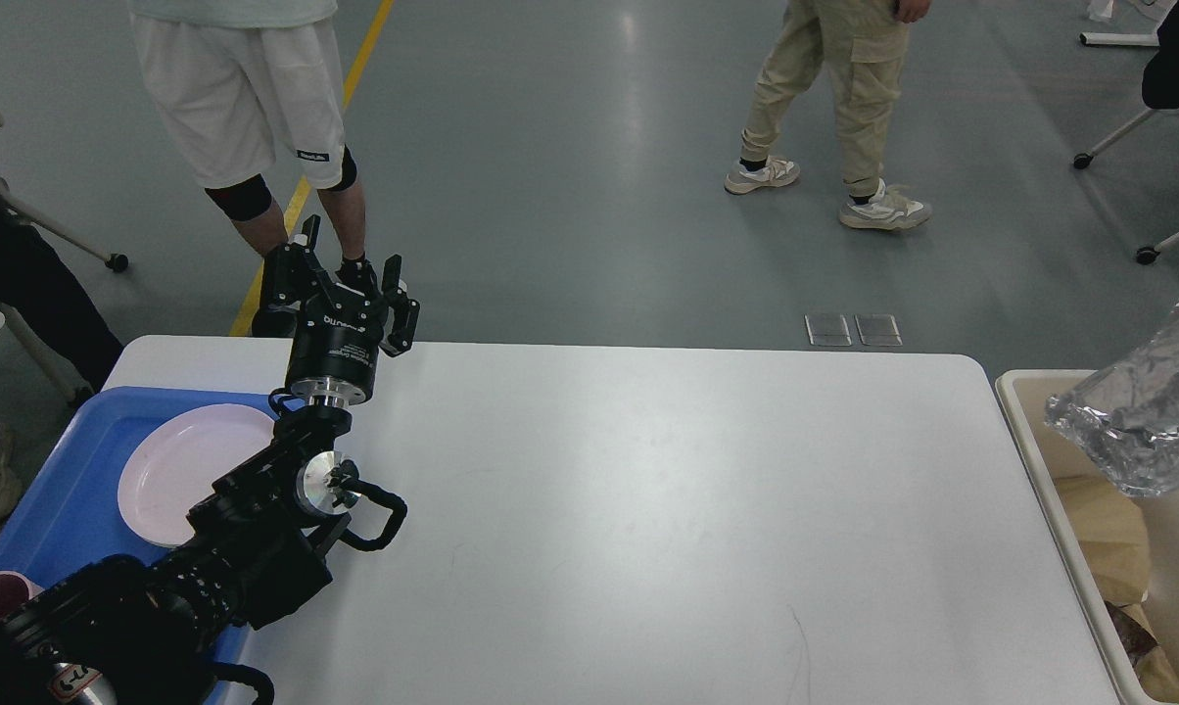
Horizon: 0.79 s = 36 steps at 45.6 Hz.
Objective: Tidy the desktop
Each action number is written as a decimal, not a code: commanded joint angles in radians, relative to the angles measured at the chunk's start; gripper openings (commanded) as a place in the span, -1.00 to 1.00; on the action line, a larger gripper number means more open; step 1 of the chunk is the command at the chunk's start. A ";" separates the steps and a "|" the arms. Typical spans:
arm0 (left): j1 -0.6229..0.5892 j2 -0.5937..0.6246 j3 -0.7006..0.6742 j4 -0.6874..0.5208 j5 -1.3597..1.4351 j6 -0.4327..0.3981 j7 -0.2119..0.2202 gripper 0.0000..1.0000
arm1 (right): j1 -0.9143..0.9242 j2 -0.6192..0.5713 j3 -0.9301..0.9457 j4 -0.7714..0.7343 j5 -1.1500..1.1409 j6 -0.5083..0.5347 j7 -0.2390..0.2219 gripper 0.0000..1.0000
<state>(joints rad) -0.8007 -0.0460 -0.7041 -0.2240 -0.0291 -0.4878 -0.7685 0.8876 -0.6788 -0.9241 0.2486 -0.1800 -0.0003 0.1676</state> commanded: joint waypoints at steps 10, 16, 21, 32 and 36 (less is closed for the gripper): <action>0.000 0.000 0.000 0.000 0.000 0.000 0.000 0.94 | -0.022 -0.001 -0.012 -0.012 -0.003 0.000 0.001 0.96; 0.000 0.000 0.000 0.000 0.000 0.000 0.000 0.94 | -0.024 0.011 -0.013 -0.015 -0.001 0.000 0.001 0.98; 0.000 0.000 0.000 0.000 0.000 0.000 0.000 0.94 | -0.022 0.013 -0.013 -0.014 -0.003 0.000 0.000 0.99; 0.000 0.000 0.000 0.000 0.000 0.000 0.000 0.94 | -0.012 0.011 -0.013 -0.011 -0.001 0.003 0.001 0.99; 0.000 0.000 0.000 0.000 0.000 0.000 0.000 0.94 | -0.006 0.010 -0.013 -0.003 -0.001 0.005 0.001 1.00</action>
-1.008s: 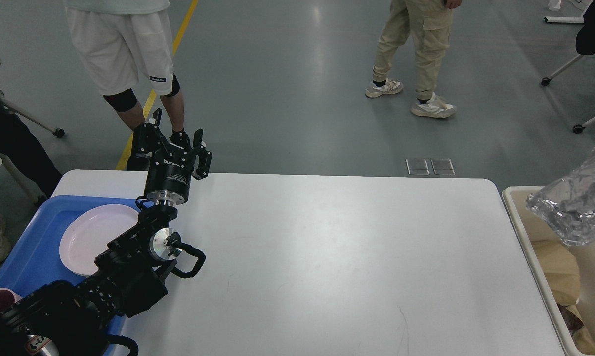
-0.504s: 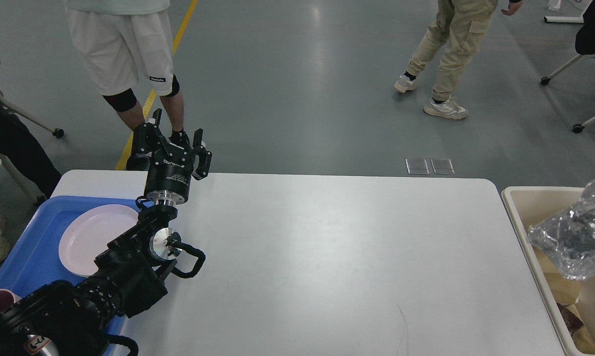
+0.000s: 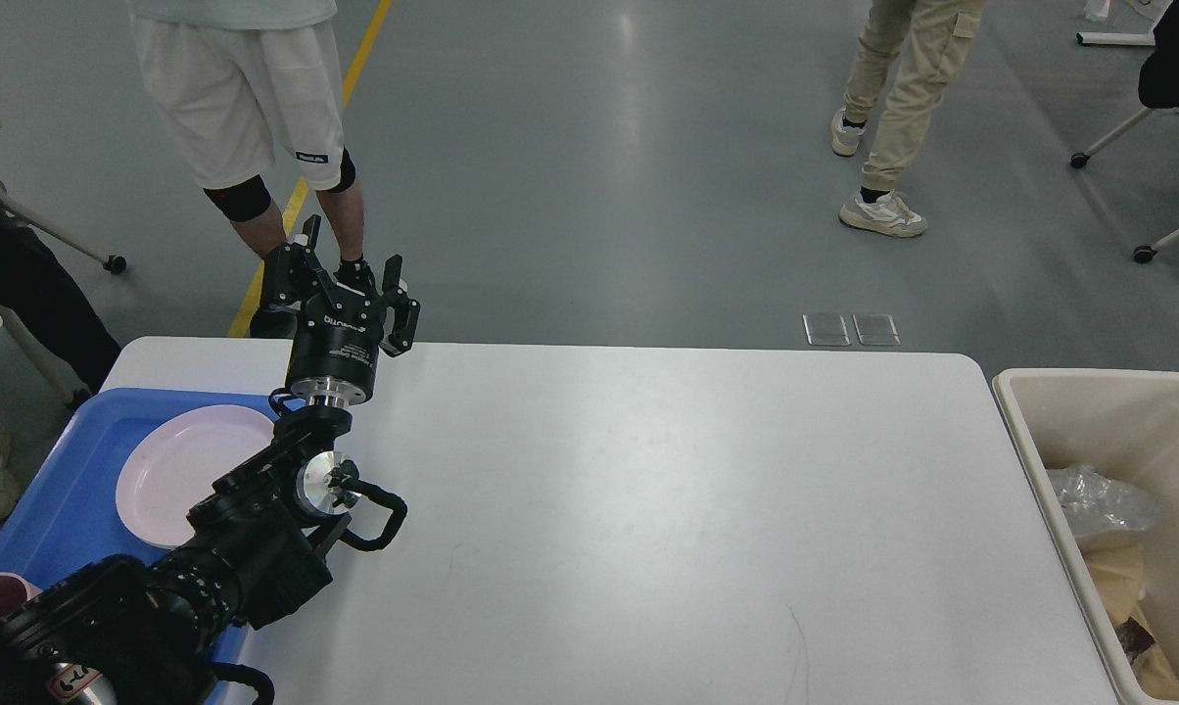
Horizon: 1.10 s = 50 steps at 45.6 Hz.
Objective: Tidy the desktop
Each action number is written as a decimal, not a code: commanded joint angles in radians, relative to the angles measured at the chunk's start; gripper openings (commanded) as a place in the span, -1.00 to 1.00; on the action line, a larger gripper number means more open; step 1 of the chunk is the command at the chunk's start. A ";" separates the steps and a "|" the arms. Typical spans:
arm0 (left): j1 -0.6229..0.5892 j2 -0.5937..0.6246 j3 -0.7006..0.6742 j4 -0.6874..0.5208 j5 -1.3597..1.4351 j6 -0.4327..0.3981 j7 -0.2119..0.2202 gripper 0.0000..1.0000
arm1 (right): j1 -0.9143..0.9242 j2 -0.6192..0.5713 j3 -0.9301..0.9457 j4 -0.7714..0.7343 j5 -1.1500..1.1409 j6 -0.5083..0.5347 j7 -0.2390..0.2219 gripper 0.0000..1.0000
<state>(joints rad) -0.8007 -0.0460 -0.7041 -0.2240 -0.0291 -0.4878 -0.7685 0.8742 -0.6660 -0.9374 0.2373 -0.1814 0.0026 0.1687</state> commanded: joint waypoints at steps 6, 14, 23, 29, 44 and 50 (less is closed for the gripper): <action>0.000 0.000 0.000 0.000 0.000 0.000 0.000 0.94 | 0.057 -0.003 0.000 0.017 0.000 0.014 -0.001 1.00; 0.000 0.000 0.000 0.000 0.000 0.000 0.000 0.94 | 0.147 0.008 0.002 0.066 -0.001 0.022 0.000 1.00; 0.000 0.000 0.000 0.000 0.000 0.000 0.000 0.94 | 0.275 0.091 0.012 0.079 -0.003 0.022 0.000 1.00; 0.000 0.000 0.000 0.000 0.000 0.000 0.000 0.94 | 0.377 0.163 0.019 0.076 -0.003 0.022 -0.001 1.00; 0.000 0.000 0.000 0.000 0.000 0.000 0.000 0.94 | 0.384 0.342 0.328 0.013 -0.004 0.017 0.000 1.00; 0.000 0.000 0.000 0.000 0.000 0.000 0.000 0.94 | 0.384 0.397 0.417 -0.003 -0.001 0.014 0.000 1.00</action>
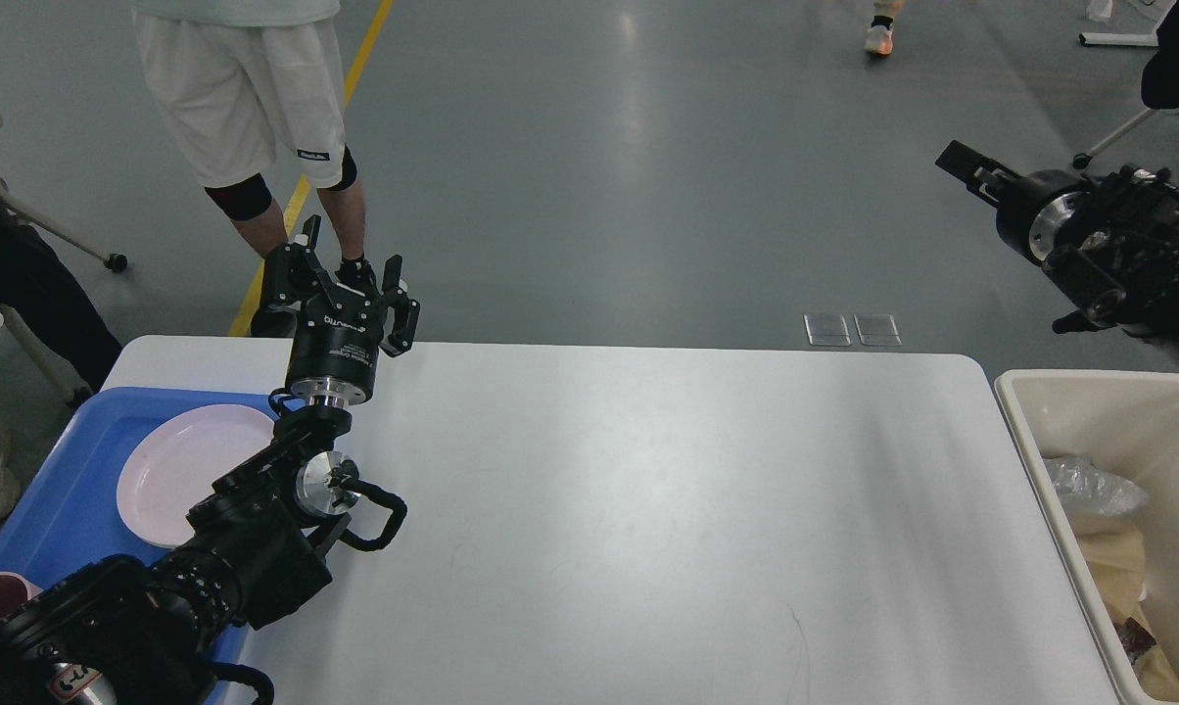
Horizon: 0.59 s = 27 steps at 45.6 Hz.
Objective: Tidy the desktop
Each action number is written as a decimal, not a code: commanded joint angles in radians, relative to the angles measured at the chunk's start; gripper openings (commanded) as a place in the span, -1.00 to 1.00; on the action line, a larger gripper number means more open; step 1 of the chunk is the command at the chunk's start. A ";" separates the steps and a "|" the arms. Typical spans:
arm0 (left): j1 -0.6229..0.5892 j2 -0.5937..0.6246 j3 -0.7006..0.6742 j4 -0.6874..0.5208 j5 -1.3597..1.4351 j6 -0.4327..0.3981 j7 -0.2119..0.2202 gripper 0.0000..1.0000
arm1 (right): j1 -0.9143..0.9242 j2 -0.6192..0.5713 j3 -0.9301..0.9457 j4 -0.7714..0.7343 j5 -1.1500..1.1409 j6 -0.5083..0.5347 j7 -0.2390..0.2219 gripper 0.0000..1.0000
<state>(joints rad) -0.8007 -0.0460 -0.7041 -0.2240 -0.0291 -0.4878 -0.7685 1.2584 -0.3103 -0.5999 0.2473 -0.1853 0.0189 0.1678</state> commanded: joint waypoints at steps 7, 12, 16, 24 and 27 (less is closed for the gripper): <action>0.000 0.000 0.000 0.000 0.000 0.000 0.000 0.94 | -0.030 0.053 0.323 -0.013 0.003 -0.005 0.002 1.00; 0.000 0.000 0.000 0.000 0.000 0.000 0.000 0.94 | -0.057 0.066 0.553 -0.013 0.004 -0.007 0.002 1.00; 0.000 0.000 0.000 0.000 0.000 0.000 0.000 0.94 | -0.100 0.089 0.759 -0.008 0.004 -0.004 0.002 1.00; 0.000 0.000 0.000 0.000 0.000 0.000 0.000 0.94 | -0.169 0.158 0.991 0.000 0.004 0.001 0.004 1.00; 0.000 0.000 0.000 0.000 0.000 0.000 0.000 0.94 | -0.192 0.177 1.043 0.000 0.004 0.003 0.004 1.00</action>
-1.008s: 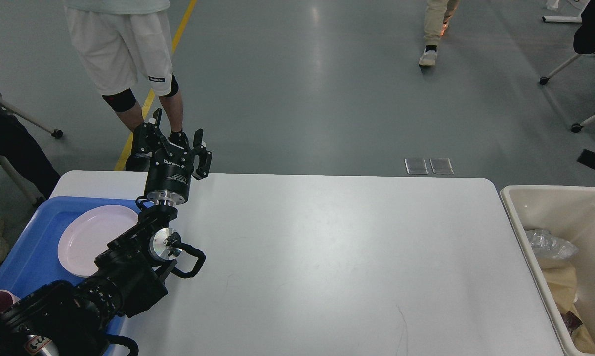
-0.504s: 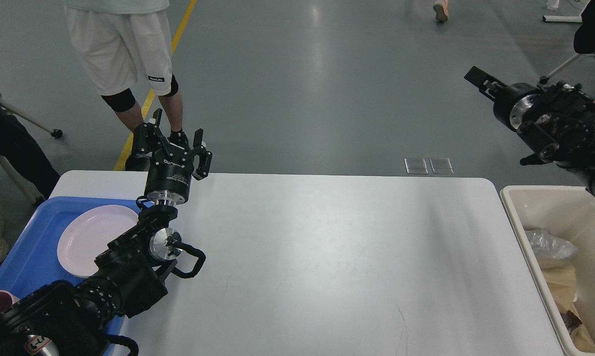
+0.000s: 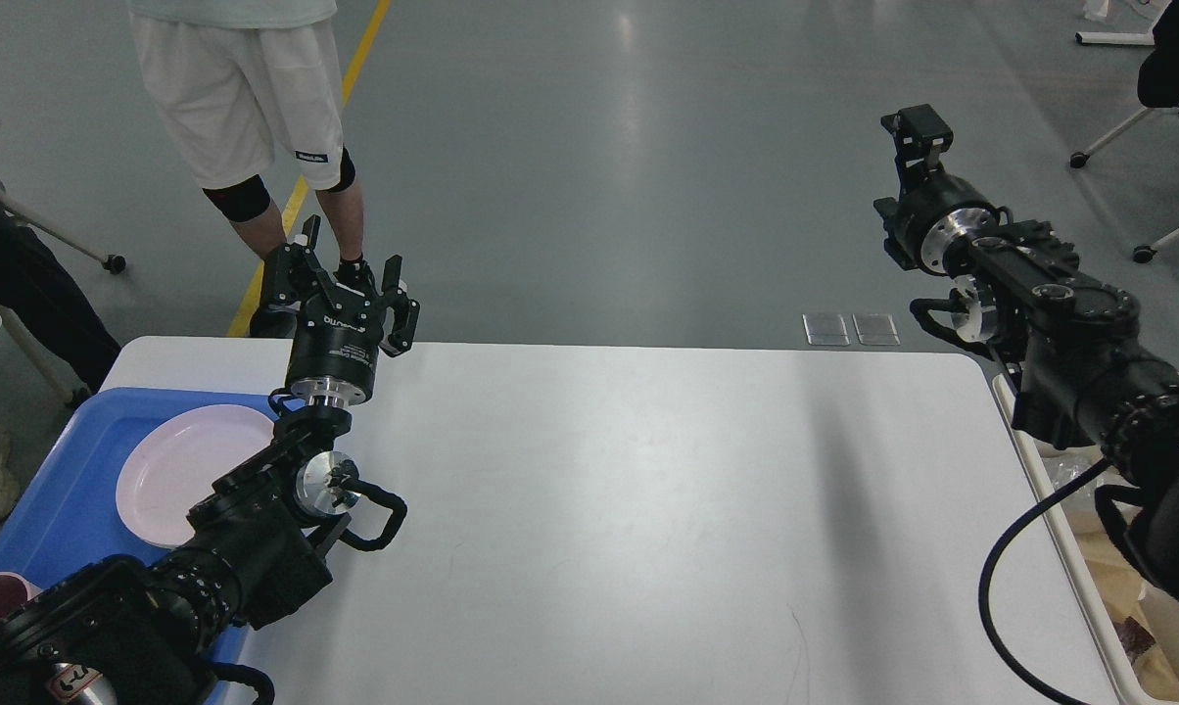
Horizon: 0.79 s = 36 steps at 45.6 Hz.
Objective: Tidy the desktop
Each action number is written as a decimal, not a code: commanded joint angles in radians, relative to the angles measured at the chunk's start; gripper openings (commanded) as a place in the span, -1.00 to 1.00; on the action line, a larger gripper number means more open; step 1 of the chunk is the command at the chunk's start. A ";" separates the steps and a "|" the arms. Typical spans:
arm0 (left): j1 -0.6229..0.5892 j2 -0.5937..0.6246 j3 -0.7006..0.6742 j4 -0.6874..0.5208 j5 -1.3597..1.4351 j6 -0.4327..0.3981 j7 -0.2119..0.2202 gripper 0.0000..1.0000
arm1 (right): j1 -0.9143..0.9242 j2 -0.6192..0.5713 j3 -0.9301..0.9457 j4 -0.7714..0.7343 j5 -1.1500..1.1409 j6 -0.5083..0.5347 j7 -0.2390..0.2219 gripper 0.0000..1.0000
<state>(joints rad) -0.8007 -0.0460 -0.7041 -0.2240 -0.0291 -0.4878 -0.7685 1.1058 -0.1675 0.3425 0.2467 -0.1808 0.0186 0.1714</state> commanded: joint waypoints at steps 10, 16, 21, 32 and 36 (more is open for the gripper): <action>0.000 0.000 0.000 0.000 0.000 0.000 0.000 0.94 | -0.083 0.068 0.213 0.005 0.000 0.009 0.028 1.00; 0.000 0.000 0.000 0.000 0.000 0.000 0.000 0.94 | -0.099 0.083 0.288 0.005 0.001 0.033 0.071 1.00; 0.000 0.000 0.000 0.000 0.000 0.000 0.000 0.94 | -0.112 0.080 0.314 0.011 0.000 0.063 0.115 1.00; 0.000 0.000 0.000 0.000 0.000 0.000 0.000 0.94 | -0.168 0.072 0.481 0.010 0.000 0.136 0.181 1.00; 0.000 0.000 0.000 0.000 0.000 0.000 0.000 0.94 | -0.198 0.068 0.529 0.011 0.000 0.164 0.181 1.00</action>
<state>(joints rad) -0.8008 -0.0460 -0.7041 -0.2240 -0.0292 -0.4878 -0.7685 0.9451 -0.0947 0.8057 0.2570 -0.1808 0.1518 0.3507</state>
